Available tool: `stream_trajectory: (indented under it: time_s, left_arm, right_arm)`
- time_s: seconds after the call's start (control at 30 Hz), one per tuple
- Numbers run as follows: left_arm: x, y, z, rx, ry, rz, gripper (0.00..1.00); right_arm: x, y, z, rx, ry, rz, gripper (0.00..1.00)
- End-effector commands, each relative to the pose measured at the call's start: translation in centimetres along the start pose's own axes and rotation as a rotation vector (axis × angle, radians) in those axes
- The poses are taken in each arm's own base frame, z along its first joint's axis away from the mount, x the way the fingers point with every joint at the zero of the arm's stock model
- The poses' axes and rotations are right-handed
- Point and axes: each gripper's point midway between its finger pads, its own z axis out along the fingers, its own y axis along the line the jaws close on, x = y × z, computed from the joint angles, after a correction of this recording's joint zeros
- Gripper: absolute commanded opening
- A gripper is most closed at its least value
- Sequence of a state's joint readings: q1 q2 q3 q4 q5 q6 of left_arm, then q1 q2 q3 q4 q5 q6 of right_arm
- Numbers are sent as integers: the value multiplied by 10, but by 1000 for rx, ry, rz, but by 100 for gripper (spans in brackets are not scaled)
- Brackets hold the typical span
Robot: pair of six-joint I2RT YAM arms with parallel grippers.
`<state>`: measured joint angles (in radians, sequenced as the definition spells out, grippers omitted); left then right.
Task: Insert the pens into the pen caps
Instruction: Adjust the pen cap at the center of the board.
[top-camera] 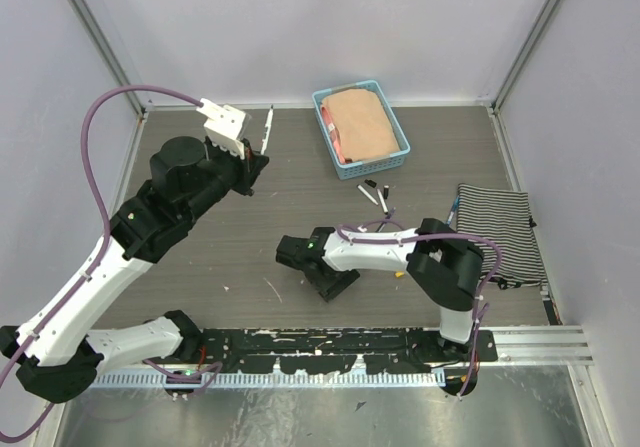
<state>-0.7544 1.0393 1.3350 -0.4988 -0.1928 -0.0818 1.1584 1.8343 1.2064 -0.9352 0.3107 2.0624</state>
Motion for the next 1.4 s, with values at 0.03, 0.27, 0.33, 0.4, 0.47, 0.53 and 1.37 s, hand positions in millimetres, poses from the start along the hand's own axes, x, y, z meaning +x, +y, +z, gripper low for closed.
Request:
stream_trajectory:
  time_s: [0.03, 0.27, 0.33, 0.4, 0.47, 0.53, 1.37]
  left_arm:
    - [-4, 0, 2, 2, -23, -4, 0]
    - [-3, 0, 2, 1, -22, -3, 0]
    - [-4, 1, 2, 0, -23, -2, 0]
    - [-4, 1, 2, -1, -25, -2, 0]
    - [-4, 1, 2, -2, -26, -2, 0]
    - [-5, 1, 2, -3, -26, -2, 0]
    - [-3, 2, 4, -7, -19, 2, 0]
  right_arm:
    - [-2, 2, 10, 21, -12, 54, 71]
    - [-4, 0, 16, 47, -22, 48, 67]
    - [-5, -2, 18, 56, -26, 44, 65]
    - [-5, -3, 19, 63, -29, 41, 62]
    - [-7, -4, 21, 67, -32, 43, 58]
    - [-7, -4, 21, 69, -34, 41, 53]
    - [-23, -6, 9, 44, -138, -47, 19]
